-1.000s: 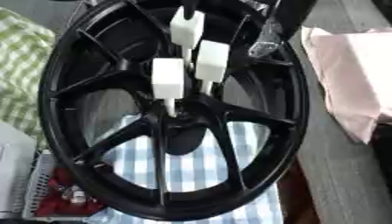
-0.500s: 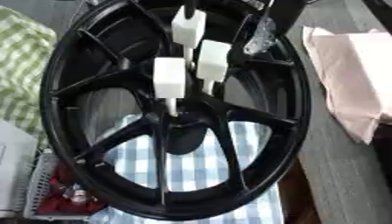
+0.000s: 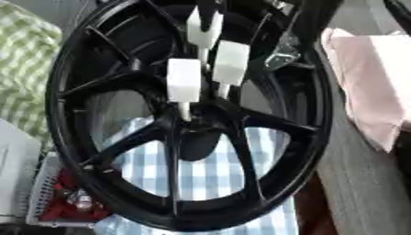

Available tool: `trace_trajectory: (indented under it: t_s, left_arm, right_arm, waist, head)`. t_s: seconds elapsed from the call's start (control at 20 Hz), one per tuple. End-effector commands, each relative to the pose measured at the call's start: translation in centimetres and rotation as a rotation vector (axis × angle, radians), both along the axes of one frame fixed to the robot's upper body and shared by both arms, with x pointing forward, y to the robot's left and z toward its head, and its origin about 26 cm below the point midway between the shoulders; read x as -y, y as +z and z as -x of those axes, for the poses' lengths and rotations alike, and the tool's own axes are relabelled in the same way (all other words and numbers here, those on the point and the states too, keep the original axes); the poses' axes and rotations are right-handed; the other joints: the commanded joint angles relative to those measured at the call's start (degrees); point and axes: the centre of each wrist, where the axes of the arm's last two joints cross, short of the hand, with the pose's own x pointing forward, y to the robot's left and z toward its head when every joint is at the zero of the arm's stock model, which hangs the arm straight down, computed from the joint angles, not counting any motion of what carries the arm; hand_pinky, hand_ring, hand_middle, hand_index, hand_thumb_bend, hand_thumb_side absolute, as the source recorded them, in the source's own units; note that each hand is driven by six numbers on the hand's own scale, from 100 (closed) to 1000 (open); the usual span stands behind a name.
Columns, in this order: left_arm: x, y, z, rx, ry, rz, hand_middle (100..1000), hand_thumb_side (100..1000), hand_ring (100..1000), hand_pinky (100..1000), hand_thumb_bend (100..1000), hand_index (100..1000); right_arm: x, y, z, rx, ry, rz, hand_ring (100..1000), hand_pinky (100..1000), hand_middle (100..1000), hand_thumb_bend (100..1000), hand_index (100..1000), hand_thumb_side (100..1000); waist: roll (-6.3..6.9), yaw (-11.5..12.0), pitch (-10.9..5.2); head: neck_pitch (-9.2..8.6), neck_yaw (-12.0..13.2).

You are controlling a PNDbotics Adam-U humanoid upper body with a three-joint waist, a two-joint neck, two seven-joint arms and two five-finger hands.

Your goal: Pull the pin out of the wheel hub.

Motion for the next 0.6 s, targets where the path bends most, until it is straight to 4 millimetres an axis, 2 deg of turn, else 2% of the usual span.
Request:
trace_trajectory:
  t_s: [0.05, 0.25, 0.6]
  left_arm:
    - [-0.2, 1.1, 0.3, 0.028, -0.004, -0.037, 614, 649, 662, 654, 518, 731]
    - [-0.2, 1.2, 0.3, 0.030, -0.006, -0.039, 614, 650, 661, 655, 518, 731]
    - [-0.2, 1.2, 0.2, 0.029, -0.009, -0.039, 615, 651, 661, 655, 516, 731]
  right_arm:
    - [0.7, 1.5, 2.6, 0.105, 0.020, 0.031, 678, 875, 731, 481, 772, 382]
    - [1.0, 1.4, 3.3, 0.126, 0.020, 0.018, 696, 879, 739, 480, 777, 378]
    - [1.8, 0.8, 3.1, 0.147, 0.024, 0.014, 696, 878, 739, 495, 781, 357]
  waist:
    - [-0.64, 0.23, -0.10]
    - [-0.83, 0.45, 0.21]
    - [-0.95, 0.60, 0.31]
  head:
    - [-1.98, 1.30]
    - [-2.87, 2.32]
    - [-3.02, 2.97]
